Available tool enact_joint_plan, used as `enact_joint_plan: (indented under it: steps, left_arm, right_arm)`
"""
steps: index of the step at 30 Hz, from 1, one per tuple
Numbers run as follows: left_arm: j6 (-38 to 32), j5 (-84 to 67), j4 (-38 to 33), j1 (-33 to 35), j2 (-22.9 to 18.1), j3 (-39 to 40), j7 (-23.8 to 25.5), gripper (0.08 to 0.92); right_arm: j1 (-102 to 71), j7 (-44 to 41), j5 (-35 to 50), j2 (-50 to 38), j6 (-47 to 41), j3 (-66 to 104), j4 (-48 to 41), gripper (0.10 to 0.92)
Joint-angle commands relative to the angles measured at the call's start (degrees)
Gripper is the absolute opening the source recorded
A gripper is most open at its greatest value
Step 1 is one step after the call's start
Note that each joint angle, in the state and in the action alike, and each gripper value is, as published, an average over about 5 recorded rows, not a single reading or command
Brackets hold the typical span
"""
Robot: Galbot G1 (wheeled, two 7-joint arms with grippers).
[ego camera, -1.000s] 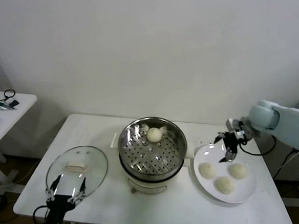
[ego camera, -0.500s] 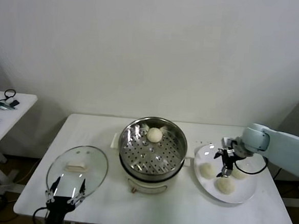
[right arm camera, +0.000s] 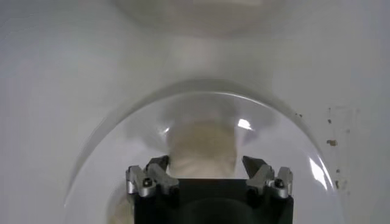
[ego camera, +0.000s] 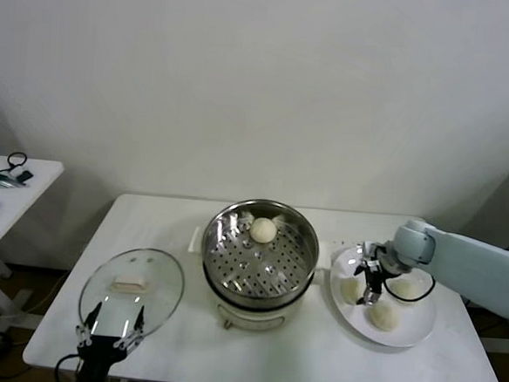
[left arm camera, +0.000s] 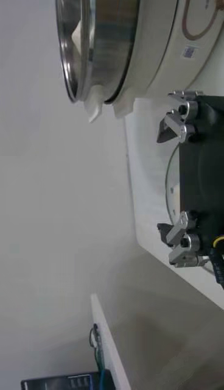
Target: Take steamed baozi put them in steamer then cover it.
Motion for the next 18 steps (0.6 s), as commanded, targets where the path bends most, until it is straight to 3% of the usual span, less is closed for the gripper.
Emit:
enact_joint_plan:
  steps: [1, 5, 10, 18]
  left_arm:
    - [0.0, 0.3, -0.1, -0.1, 0.0, 0.1, 0.0, 0.823]
    - [0.0, 0.3, -0.3, 0.1, 0.0, 0.0, 0.0, 0.823]
    - [0.1, 0.7, -0.6, 0.3, 0.2, 0.3, 0.1, 0.823]
    - [0.3, 0.6, -0.8, 0.4, 0.4, 0.6, 0.1, 0.823]
  right_arm:
    - [-0.2, -0.5, 0.6, 1.2, -0.1, 0.8, -0.7, 0.668]
    - [4.6, -2.0, 2.0, -0.4, 0.3, -1.7, 1.1, 0.614]
    - [22.2, -5.5, 7.2, -1.1, 2.4, -13.4, 3.8, 0.603]
    - [52.4, -11.3, 25.2, 6.7, 3.3, -28.4, 8.4, 0.609]
